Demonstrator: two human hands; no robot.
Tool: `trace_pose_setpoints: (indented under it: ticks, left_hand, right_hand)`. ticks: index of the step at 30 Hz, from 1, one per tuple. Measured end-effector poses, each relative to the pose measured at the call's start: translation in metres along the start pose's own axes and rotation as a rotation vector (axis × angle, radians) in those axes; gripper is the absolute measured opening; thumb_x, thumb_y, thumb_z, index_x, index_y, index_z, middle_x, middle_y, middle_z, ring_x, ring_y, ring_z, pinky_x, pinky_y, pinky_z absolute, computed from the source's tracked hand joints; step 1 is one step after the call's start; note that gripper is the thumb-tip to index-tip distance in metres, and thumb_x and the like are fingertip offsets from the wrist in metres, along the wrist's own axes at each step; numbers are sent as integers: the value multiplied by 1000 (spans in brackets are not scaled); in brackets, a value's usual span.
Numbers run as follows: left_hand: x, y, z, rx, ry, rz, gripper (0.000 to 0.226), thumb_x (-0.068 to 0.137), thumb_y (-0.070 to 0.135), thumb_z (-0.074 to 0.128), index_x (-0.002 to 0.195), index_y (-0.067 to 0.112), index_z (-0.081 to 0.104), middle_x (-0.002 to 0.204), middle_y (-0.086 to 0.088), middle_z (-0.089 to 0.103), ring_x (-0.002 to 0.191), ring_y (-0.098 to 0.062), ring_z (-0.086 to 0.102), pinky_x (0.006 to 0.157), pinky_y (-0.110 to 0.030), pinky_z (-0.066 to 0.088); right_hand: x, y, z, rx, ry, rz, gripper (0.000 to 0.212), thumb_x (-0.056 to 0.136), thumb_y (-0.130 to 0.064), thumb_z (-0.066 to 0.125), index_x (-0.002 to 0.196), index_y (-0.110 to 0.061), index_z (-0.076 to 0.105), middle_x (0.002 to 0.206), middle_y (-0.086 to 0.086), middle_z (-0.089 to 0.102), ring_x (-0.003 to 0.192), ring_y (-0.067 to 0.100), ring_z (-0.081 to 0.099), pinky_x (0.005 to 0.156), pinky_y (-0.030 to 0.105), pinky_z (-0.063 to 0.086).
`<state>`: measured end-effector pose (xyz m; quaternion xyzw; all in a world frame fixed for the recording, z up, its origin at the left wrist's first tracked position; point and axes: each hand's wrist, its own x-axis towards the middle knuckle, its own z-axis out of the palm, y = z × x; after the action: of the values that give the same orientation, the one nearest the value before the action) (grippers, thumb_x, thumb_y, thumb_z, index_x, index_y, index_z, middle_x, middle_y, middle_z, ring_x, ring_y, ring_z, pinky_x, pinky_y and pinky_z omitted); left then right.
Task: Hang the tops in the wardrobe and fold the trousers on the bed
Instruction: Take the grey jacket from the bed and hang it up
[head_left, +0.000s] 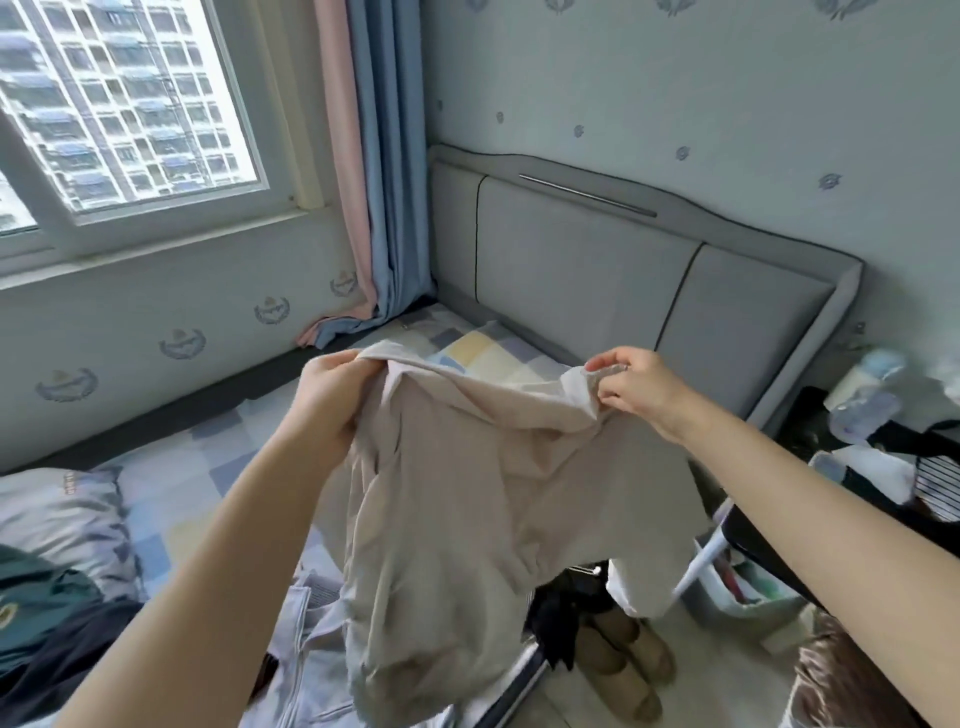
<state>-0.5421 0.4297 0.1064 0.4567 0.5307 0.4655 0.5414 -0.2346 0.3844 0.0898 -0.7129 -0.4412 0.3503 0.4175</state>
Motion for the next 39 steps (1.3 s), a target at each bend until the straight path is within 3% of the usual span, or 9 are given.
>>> trace_pose_setpoints:
  ticks: [6, 10, 13, 15, 18, 23, 29, 33, 39]
  left_hand:
    - [-9, 58, 31, -184, 17, -9, 10, 87, 3, 66, 78, 4, 71, 63, -4, 71, 57, -14, 68, 60, -26, 58]
    - [-12, 76, 44, -191, -44, -40, 12, 86, 1, 66, 77, 5, 72, 70, -8, 71, 67, -20, 69, 73, -34, 59]
    - [-15, 83, 54, -143, -73, -85, 12, 87, 5, 68, 97, 0, 71, 87, -12, 70, 79, -25, 68, 83, -39, 58]
    - [-19, 86, 60, -121, -105, -118, 17, 86, 7, 70, 102, 0, 69, 88, -11, 70, 79, -25, 68, 81, -38, 58]
    - [-24, 84, 65, -103, -130, -104, 7, 84, 8, 72, 87, 3, 69, 77, -8, 69, 70, -22, 67, 73, -34, 58]
    - [-24, 63, 54, 87, -184, 82, 4, 86, 9, 69, 86, 6, 72, 80, -9, 67, 73, -21, 62, 70, -31, 54]
    - [-16, 14, 24, 694, -407, 147, 34, 88, 34, 70, 103, 3, 71, 98, -20, 67, 77, -18, 53, 71, -32, 44]
    - [-23, -23, 3, 631, -410, 54, 30, 97, 39, 55, 110, 17, 70, 94, 0, 67, 84, -16, 61, 81, -33, 51]
    - [-50, -66, 1, 514, -738, 40, 53, 80, 69, 46, 112, 32, 64, 102, 12, 70, 94, -7, 65, 83, -24, 49]
  right_hand:
    - [-44, -3, 29, -365, -250, -52, 29, 82, -1, 57, 106, -16, 64, 115, 12, 60, 106, 28, 60, 91, 37, 51]
    - [-99, -11, 65, -630, -103, -813, 29, 71, 4, 51, 83, -21, 49, 95, 6, 55, 88, 28, 53, 79, 45, 47]
    - [-130, -3, 100, -884, -47, -1496, 28, 77, 1, 54, 97, -18, 60, 106, 5, 64, 105, 26, 58, 96, 39, 45]
    - [-133, 1, 114, -1073, -21, -1652, 30, 91, -7, 48, 109, -24, 64, 117, -1, 66, 117, 21, 58, 103, 37, 42]
    - [-117, -7, 116, -1410, 16, -1587, 28, 91, -9, 50, 90, -27, 71, 116, -2, 67, 126, 21, 53, 104, 48, 41]
    - [-110, -24, 110, -1244, -105, -1276, 22, 58, 1, 61, 65, -18, 53, 51, -1, 50, 47, 21, 52, 65, 31, 52]
    - [-105, -40, 80, -823, 41, -837, 9, 90, -15, 54, 93, -13, 62, 78, 11, 69, 69, 30, 66, 56, 26, 43]
    - [-95, -53, 46, -392, 181, -522, 21, 91, -4, 45, 70, -3, 49, 61, 10, 51, 63, 23, 47, 59, 32, 32]
    - [-117, -51, 4, -146, 321, -383, 25, 94, -4, 42, 82, -4, 64, 76, 15, 61, 67, 14, 49, 62, 28, 36]
